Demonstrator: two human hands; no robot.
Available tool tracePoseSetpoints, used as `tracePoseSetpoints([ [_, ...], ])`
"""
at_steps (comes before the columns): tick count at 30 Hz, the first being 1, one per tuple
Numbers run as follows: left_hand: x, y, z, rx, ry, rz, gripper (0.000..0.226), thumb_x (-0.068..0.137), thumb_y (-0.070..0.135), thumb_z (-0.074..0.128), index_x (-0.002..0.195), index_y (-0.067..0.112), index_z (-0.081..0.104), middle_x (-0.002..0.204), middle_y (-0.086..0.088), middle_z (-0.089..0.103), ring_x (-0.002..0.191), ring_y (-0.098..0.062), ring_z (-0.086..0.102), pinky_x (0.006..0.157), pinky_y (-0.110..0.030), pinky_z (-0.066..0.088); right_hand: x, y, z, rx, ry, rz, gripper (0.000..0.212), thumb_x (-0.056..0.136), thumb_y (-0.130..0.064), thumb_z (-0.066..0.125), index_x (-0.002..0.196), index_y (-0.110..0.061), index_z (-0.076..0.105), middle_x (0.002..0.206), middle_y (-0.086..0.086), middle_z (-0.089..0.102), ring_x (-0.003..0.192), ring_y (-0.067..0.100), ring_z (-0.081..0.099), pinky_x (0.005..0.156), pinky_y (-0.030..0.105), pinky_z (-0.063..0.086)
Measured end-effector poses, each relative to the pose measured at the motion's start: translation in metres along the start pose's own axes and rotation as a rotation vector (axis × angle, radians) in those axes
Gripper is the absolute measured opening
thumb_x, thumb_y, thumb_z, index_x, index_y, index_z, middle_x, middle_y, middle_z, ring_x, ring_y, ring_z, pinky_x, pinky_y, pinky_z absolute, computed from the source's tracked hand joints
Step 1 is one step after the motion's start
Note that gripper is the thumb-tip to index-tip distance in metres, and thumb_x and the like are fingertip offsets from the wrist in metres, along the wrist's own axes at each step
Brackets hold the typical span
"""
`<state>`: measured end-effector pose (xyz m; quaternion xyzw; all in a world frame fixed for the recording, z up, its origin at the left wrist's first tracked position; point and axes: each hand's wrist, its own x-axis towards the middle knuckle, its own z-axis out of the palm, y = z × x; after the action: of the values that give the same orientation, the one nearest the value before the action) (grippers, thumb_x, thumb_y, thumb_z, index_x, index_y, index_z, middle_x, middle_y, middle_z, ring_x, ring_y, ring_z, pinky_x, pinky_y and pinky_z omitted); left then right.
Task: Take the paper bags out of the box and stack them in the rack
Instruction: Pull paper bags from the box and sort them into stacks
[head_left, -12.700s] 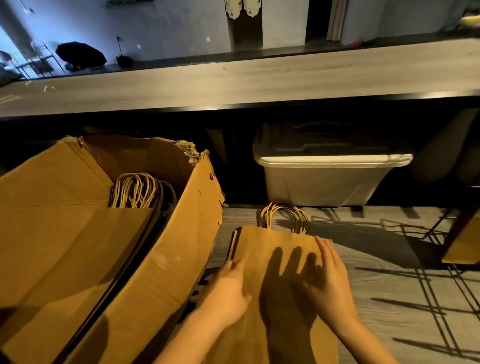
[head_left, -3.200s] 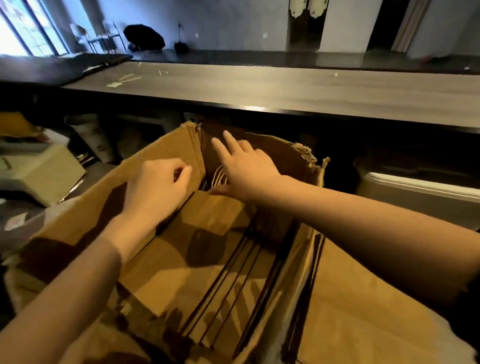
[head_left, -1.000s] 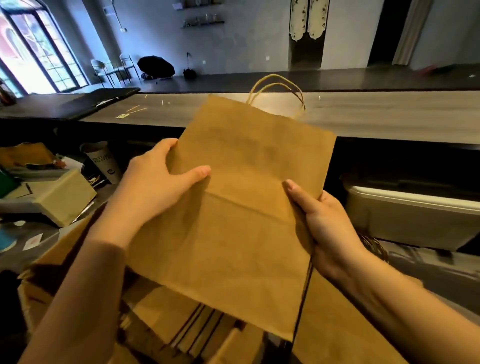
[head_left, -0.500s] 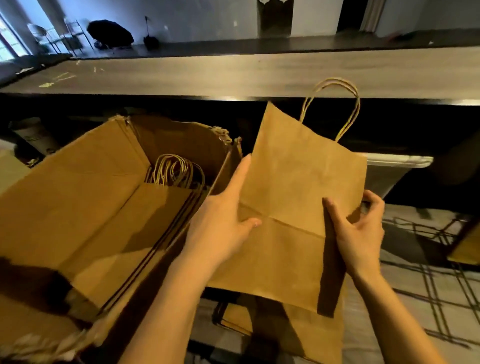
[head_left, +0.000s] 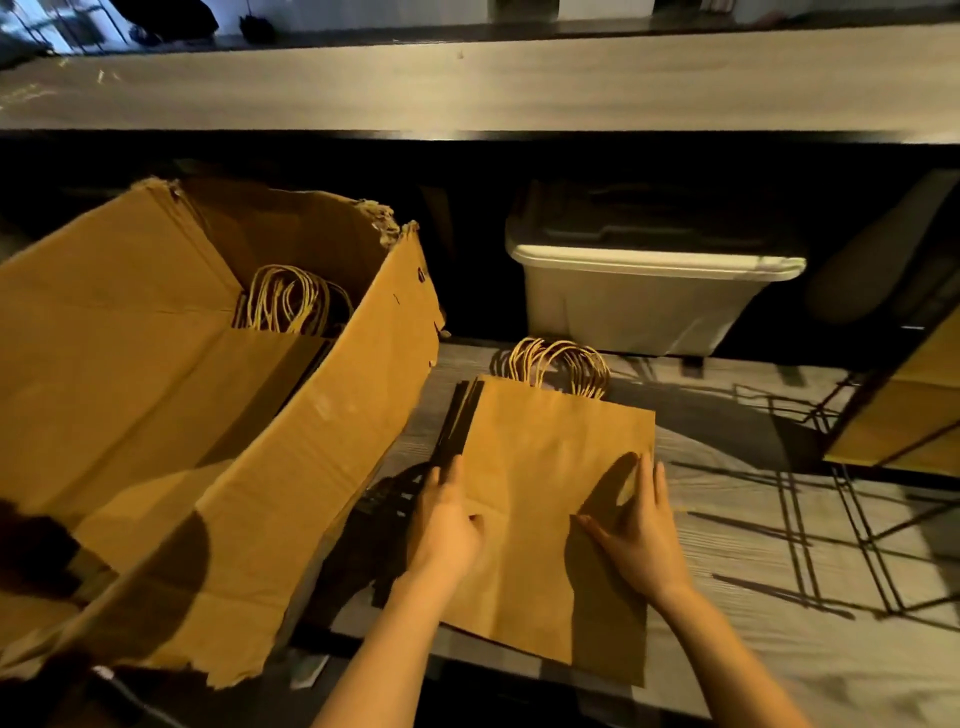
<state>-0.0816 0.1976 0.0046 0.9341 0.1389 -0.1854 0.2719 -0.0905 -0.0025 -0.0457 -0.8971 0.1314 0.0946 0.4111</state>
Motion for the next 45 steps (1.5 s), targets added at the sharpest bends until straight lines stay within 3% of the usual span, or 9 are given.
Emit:
tracePoseSetpoints([
  [5, 0.004, 0.002, -0.007, 0.014, 0.074, 0.084, 0.062, 0.092, 0.023, 0.056, 0.147, 0.024, 0.026, 0.152, -0.002, 0.02, 0.136, -0.023, 0.031, 0.107, -0.033, 0.037, 0.011, -0.018, -0.018, 0.005, 0.169, -0.052, 0.072, 0.084, -0.031, 0.068, 0.145, -0.016, 0.033, 0.154, 0.012, 0.027, 0.141, 0.028, 0.027, 0.113, 0.042, 0.03],
  [8, 0.004, 0.02, -0.036, -0.026, 0.107, 0.23, 0.05, 0.092, 0.024, 0.056, 0.139, 0.024, 0.042, 0.144, -0.005, 0.04, 0.125, -0.023, 0.047, 0.099, -0.035, 0.045, 0.019, -0.054, -0.034, 0.046, 0.366, -0.228, 0.035, 0.089, -0.019, 0.064, 0.122, -0.011, 0.059, 0.119, 0.009, 0.063, 0.112, 0.026, 0.058, 0.093, 0.037, 0.046],
  [12, 0.002, 0.06, -0.106, 0.088, 0.187, 0.445, 0.031, 0.093, 0.034, 0.053, 0.12, 0.022, 0.06, 0.11, 0.0, 0.063, 0.099, -0.02, 0.059, 0.083, -0.034, 0.051, 0.035, -0.135, -0.05, 0.097, 0.447, -0.417, 0.008, 0.09, -0.014, 0.062, 0.095, -0.013, 0.068, 0.084, -0.001, 0.068, 0.08, 0.011, 0.062, 0.073, 0.02, 0.046],
  [19, -0.004, 0.08, -0.254, 0.219, 0.343, 0.606, 0.035, 0.091, 0.048, 0.05, 0.113, 0.024, 0.064, 0.103, 0.001, 0.065, 0.096, -0.017, 0.06, 0.087, -0.039, 0.051, 0.041, -0.285, -0.052, 0.053, 0.35, -0.733, 0.013, 0.092, -0.019, 0.06, 0.1, -0.015, 0.069, 0.087, -0.009, 0.065, 0.081, -0.002, 0.059, 0.072, 0.008, 0.044],
  [25, 0.025, -0.003, -0.327, 0.31, 0.478, 0.477, 0.037, 0.091, 0.049, 0.049, 0.118, 0.026, 0.06, 0.096, 0.002, 0.061, 0.085, -0.013, 0.056, 0.076, -0.032, 0.049, 0.046, -0.384, 0.01, -0.363, 0.189, -0.856, 0.059, 0.088, -0.036, 0.063, 0.139, -0.017, 0.043, 0.143, 0.006, 0.043, 0.133, 0.022, 0.036, 0.107, 0.032, 0.033],
  [34, 0.073, -0.133, -0.314, 0.294, 0.286, 0.206, 0.03, 0.092, 0.043, 0.051, 0.109, 0.024, 0.067, 0.097, 0.002, 0.066, 0.085, -0.015, 0.058, 0.074, -0.031, 0.051, 0.062, -0.388, 0.136, -1.051, -0.449, -0.459, 0.109, 0.081, -0.061, 0.058, 0.15, -0.01, -0.01, 0.155, 0.01, -0.026, 0.143, 0.036, -0.018, 0.115, 0.054, 0.007],
  [37, 0.083, -0.148, -0.312, 0.31, 0.197, 0.168, 0.032, 0.092, 0.045, 0.052, 0.107, 0.022, 0.068, 0.094, 0.003, 0.065, 0.086, -0.016, 0.059, 0.079, -0.036, 0.054, 0.062, -0.372, 0.146, -1.166, -0.597, -0.325, 0.1, 0.082, -0.066, 0.053, 0.15, -0.003, 0.013, 0.158, 0.015, -0.013, 0.144, 0.04, -0.004, 0.116, 0.053, 0.017],
  [40, 0.085, -0.15, -0.31, 0.308, 0.188, 0.171, 0.032, 0.092, 0.045, 0.051, 0.109, 0.023, 0.066, 0.095, 0.003, 0.064, 0.089, -0.017, 0.059, 0.081, -0.037, 0.054, 0.056, -0.37, 0.141, -1.117, -0.555, -0.393, 0.078, 0.082, -0.06, 0.059, 0.132, -0.001, 0.048, 0.148, 0.016, 0.032, 0.13, 0.035, 0.04, 0.103, 0.042, 0.042],
  [45, 0.082, -0.148, -0.315, 0.324, 0.201, 0.186, 0.032, 0.093, 0.045, 0.049, 0.112, 0.023, 0.064, 0.097, 0.003, 0.064, 0.088, -0.015, 0.058, 0.075, -0.033, 0.052, 0.046, -0.373, 0.14, -0.963, -0.332, -0.515, 0.055, 0.083, -0.051, 0.064, 0.119, -0.01, 0.056, 0.12, 0.006, 0.054, 0.105, 0.024, 0.057, 0.072, 0.031, 0.046],
])
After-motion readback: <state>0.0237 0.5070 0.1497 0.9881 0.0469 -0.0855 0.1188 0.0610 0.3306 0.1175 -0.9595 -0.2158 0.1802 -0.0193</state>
